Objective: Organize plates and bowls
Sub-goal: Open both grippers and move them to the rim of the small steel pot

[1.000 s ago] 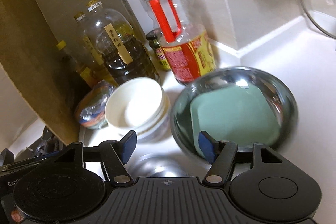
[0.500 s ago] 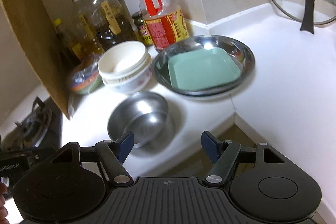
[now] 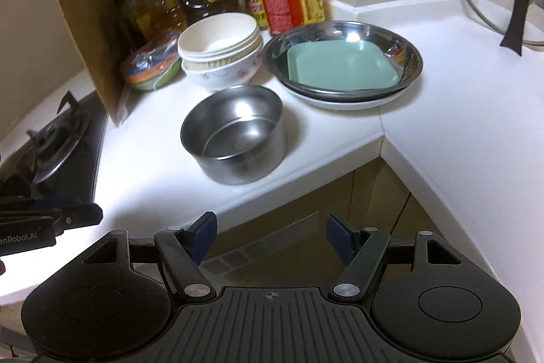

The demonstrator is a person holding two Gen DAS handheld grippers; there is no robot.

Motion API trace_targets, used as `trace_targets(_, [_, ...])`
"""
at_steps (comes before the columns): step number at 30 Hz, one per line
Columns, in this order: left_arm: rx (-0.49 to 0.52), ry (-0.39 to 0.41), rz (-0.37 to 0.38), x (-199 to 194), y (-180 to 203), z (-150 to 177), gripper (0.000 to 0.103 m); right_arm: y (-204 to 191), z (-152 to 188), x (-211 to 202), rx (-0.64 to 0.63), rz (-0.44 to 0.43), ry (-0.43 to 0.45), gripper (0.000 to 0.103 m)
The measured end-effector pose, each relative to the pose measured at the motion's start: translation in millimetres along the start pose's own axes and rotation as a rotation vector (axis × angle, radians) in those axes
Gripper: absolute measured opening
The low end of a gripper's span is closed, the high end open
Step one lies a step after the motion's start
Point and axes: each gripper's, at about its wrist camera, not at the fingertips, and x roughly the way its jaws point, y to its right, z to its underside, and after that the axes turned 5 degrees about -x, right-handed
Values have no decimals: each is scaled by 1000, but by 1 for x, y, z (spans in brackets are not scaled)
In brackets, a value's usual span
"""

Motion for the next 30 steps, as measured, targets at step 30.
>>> trace_targets(30, [-69, -12, -48, 36, 56, -22, 36, 63, -39, 24, -36, -133, -9, 71])
